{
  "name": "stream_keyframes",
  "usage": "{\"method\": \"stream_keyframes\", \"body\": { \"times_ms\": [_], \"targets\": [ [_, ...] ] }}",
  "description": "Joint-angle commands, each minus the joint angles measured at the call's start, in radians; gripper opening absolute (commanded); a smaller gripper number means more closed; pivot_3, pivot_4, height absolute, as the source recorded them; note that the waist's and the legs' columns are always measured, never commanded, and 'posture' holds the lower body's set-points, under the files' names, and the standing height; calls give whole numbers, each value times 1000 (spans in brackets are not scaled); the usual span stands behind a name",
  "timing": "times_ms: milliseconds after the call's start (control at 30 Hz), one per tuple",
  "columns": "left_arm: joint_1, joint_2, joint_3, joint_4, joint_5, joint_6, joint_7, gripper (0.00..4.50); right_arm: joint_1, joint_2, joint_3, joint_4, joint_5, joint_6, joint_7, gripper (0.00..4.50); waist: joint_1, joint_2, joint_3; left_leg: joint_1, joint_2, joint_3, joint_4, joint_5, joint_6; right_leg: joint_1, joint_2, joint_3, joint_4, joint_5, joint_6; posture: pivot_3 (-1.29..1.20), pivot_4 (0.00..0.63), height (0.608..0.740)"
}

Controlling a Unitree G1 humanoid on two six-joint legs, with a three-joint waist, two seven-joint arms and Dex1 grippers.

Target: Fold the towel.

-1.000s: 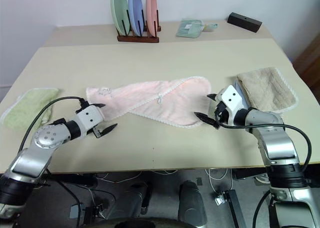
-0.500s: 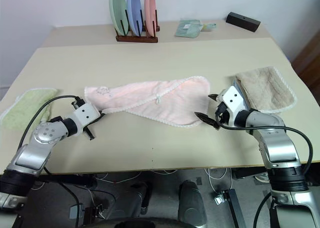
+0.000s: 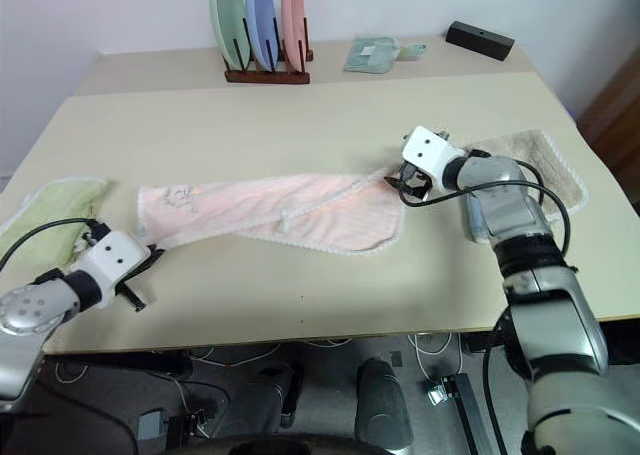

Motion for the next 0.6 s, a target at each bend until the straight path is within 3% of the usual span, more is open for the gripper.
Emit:
{"method": "stream_keyframes", "body": {
  "times_ms": [33,200,233,333,533,600],
  "targets": [
    [8,2,35,-49,2,10,6,11,-63,11,12,101,-39,-121,-6,4500,1,0,0,0,0,0,0,0,0,0,0,0,0,0,0,0,150,737],
    [27,-13,31,-69,8,30,19,11,-53,0,15,84,-22,-233,89,4500,-6,0,0,0,0,0,0,0,0,0,0,0,0,0,0,0,150,737],
    [30,-14,27,-68,11,28,18,1,-42,-6,15,69,-16,-249,112,4252,-7,0,0,0,0,0,0,0,0,0,0,0,0,0,0,0,150,737],
    [32,-17,26,-64,13,25,14,0,-21,-20,10,39,-10,-272,156,3129,-7,0,0,0,0,0,0,0,0,0,1,0,0,0,0,0,150,737],
    [27,-15,26,-45,12,19,4,0,2,-35,3,33,-27,-267,154,15,-7,0,0,0,0,0,0,0,0,0,1,0,0,0,0,0,150,737],
    [21,-16,22,-43,12,22,3,0,5,-33,2,32,-34,-264,138,15,-7,0,0,0,0,0,0,0,0,0,1,0,0,0,0,0,150,737]
  ]
}}
